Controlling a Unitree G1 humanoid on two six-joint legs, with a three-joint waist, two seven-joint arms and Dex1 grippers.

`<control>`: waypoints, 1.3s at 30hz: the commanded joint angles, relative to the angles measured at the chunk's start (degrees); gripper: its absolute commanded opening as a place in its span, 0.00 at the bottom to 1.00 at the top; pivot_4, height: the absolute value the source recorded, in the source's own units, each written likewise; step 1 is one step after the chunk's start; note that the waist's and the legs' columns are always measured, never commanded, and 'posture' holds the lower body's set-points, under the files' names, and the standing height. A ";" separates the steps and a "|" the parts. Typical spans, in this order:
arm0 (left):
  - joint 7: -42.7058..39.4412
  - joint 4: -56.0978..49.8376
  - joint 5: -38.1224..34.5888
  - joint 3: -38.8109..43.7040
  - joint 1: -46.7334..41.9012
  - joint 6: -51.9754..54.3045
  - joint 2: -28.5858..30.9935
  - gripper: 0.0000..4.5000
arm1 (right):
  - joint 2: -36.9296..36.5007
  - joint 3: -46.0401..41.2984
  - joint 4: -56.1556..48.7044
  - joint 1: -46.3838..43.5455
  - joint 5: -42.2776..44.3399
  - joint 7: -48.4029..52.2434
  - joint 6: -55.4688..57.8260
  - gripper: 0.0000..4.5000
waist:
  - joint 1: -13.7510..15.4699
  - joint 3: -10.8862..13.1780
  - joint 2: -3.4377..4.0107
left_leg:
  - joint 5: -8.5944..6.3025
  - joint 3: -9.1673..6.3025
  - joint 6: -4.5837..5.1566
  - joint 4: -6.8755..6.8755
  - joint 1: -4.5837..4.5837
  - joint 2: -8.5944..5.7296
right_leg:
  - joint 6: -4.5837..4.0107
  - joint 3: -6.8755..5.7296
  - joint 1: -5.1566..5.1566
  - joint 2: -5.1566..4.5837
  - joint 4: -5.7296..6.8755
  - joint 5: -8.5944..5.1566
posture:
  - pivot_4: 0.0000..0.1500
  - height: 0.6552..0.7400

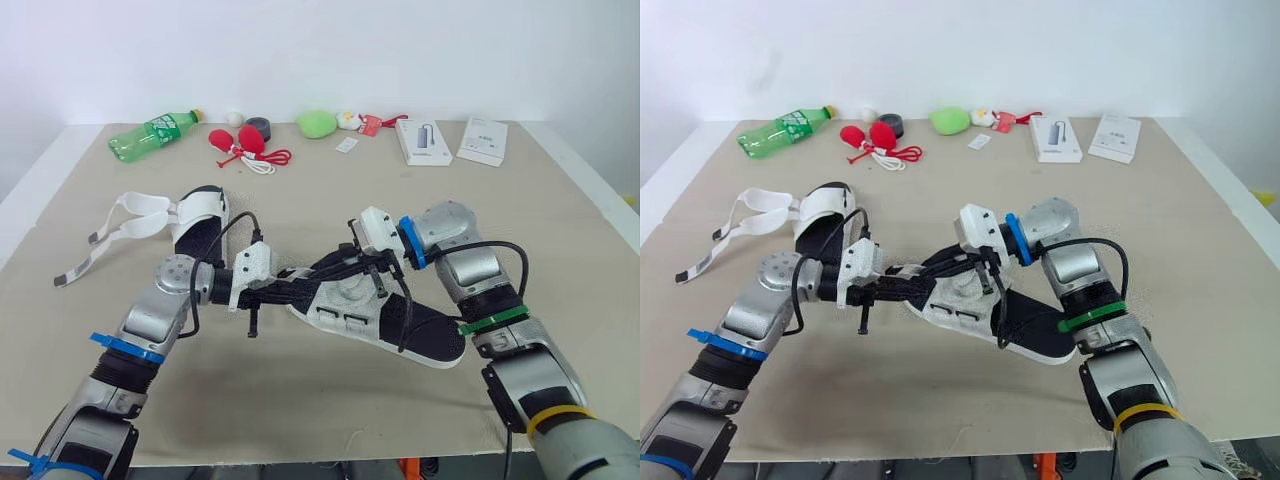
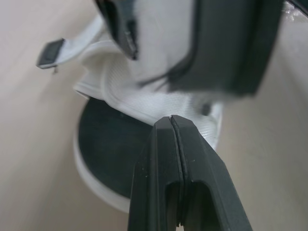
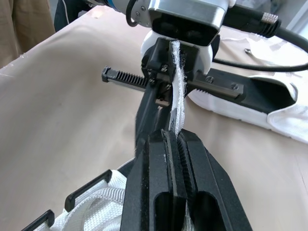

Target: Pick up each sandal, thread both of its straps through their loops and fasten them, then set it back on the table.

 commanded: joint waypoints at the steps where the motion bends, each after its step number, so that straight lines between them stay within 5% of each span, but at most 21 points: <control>1: 2.11 -0.79 1.66 -0.19 0.75 -1.97 -0.66 0.00 | 0.61 -1.58 -1.35 -1.84 1.61 1.52 -3.11 0.02 | 0.01 0.00 0.00 | 0.00 0.00 0.00 0.00 0.00 0.00 | -0.01 0.00 0.00 0.00 0.00 0.00 | 1.00 1.00; 22: 1.64 3.61 1.52 -0.30 -1.73 -2.23 -2.86 0.00 | -1.97 2.21 -1.80 -1.21 5.93 4.92 -15.85 0.02 | 0.06 0.00 0.00 | 0.00 -0.05 0.00 -0.02 0.01 0.00 | -0.02 -0.03 0.02 0.02 0.01 0.01 | 1.00 1.00; 23: 1.66 3.60 1.60 -0.30 -1.66 -2.22 -2.90 0.00 | -2.62 2.97 -1.98 -1.25 6.27 4.92 -16.01 0.16 | 0.06 0.00 0.00 | 0.00 -0.06 0.00 -0.02 0.01 0.00 | -0.03 -0.03 0.02 0.02 0.01 0.01 | 1.00 1.00; 24: 1.70 3.54 1.65 -0.30 -1.60 -2.11 -2.95 0.00 | -3.14 3.62 -2.19 -1.28 6.76 4.92 -16.90 0.19 | 0.06 0.00 0.00 | 0.00 -0.06 0.00 -0.01 0.01 0.00 | -0.03 -0.03 0.02 0.02 0.01 0.01 | 1.00 1.00; 33: 1.70 3.21 2.11 -0.07 -1.10 -1.67 -2.50 0.00 | -10.43 7.91 -12.70 0.99 15.63 4.92 -9.27 0.98 | 0.10 0.00 0.00 | 0.00 -0.05 0.00 -0.02 0.03 0.00 | -0.04 -0.01 0.04 0.02 0.00 -0.01 | 1.00 1.00; 39: 1.57 3.42 2.10 0.23 -1.13 -1.73 -2.00 0.00 | -15.74 1.73 -23.07 2.65 24.40 0.10 15.71 0.98 | 0.14 0.00 0.00 | 0.01 -0.06 0.00 0.00 0.03 0.01 | -0.27 0.02 0.04 0.02 0.01 -0.10 | 1.00 1.00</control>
